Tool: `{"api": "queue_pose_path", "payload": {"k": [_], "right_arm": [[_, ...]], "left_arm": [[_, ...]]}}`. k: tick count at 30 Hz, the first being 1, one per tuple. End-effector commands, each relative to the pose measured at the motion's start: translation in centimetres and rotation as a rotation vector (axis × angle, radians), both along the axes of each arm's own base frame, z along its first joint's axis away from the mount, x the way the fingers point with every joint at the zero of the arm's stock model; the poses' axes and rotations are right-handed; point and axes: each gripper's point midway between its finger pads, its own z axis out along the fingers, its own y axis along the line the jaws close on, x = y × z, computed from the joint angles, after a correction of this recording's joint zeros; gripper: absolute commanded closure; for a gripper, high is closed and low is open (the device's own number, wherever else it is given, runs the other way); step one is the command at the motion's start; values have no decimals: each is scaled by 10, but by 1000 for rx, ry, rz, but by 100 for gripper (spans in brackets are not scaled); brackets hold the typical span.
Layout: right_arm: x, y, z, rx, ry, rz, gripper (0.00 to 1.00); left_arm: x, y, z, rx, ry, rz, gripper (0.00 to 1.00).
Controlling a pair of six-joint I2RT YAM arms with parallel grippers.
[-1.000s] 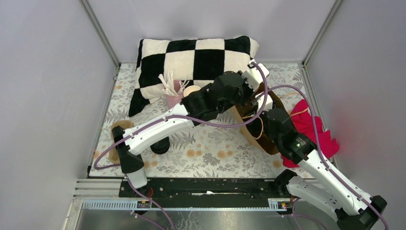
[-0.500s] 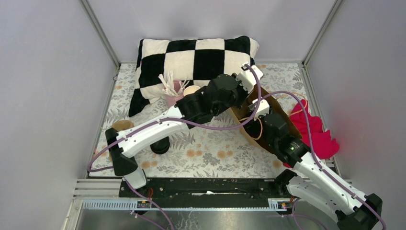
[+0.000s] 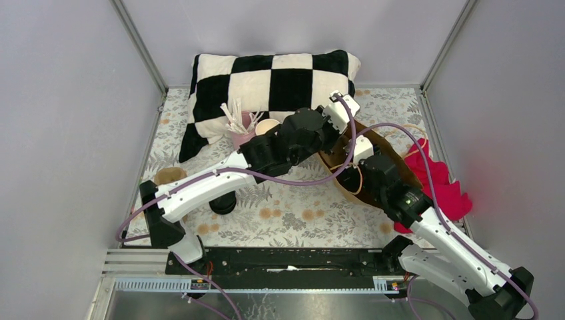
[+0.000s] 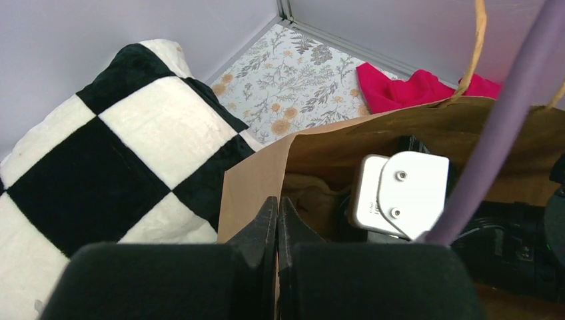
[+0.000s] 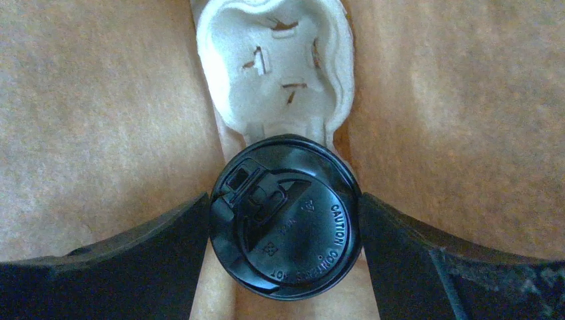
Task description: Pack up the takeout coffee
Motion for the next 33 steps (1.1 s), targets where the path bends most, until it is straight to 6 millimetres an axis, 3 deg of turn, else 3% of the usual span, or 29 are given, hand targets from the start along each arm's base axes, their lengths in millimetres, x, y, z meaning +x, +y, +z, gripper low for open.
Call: {"api": "queue_pose_path", "payload": {"k": [1,13,22,28,33], "right_arm": [[-9,-14,5,-61,83,-61,14],[-6,-16,6,-89,204,-161,15],[-4,-1,22,-57,226,-109,15],[3,10,18,-96,302,-101,15],[-2,10,7,-121,360,-94,15]], "left_arm": [[-1,11,29,-88,-33,20,100],[4,13,23,-74,-25,44,100],[36,31,13,-80,94,222,100],[29,26,3,-97,228,225,100],[27,36,-7,-126,327,278,100]]}}
